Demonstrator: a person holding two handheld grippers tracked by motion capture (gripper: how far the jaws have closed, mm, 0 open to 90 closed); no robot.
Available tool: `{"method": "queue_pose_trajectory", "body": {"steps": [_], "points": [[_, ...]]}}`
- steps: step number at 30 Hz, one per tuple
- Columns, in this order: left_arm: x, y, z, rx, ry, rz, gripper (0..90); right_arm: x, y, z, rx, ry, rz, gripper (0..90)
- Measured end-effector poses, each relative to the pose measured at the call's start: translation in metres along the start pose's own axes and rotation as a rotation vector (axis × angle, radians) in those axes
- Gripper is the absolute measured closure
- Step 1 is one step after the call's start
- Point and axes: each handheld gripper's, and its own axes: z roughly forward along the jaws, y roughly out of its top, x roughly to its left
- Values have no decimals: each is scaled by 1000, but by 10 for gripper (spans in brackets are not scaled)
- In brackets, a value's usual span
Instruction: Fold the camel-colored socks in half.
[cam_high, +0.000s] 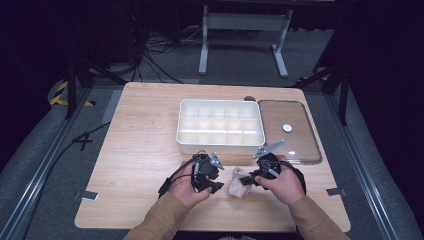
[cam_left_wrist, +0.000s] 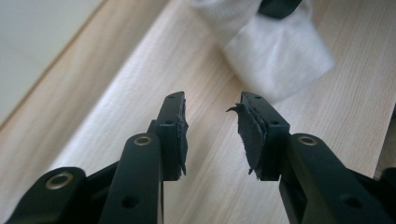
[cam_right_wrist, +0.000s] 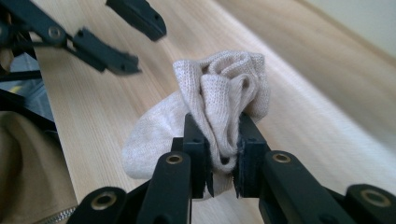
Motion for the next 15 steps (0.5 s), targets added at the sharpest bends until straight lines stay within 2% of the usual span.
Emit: {"method": "queue_pose_trajectory", "body": {"steps": [3, 5, 8, 10, 12, 15], "points": [[9, -6, -10, -25, 13, -38, 611, 0, 9, -18, 0, -45, -20, 781], [11, -8, -13, -32, 16, -52, 608, -1, 11, -22, -2, -54, -25, 781], [17, -11, -19, -42, 34, -53, 598, -7, 16, -35, -1, -85, -29, 780], [19, -11, -21, -48, 31, -64, 596, -8, 17, -38, 0, -87, -28, 780], [22, -11, -23, -58, 32, -70, 590, -12, 19, -45, -3, -117, -41, 779], [23, -10, -25, -68, 35, -70, 582, -17, 24, -56, -13, -137, -47, 779]]}}
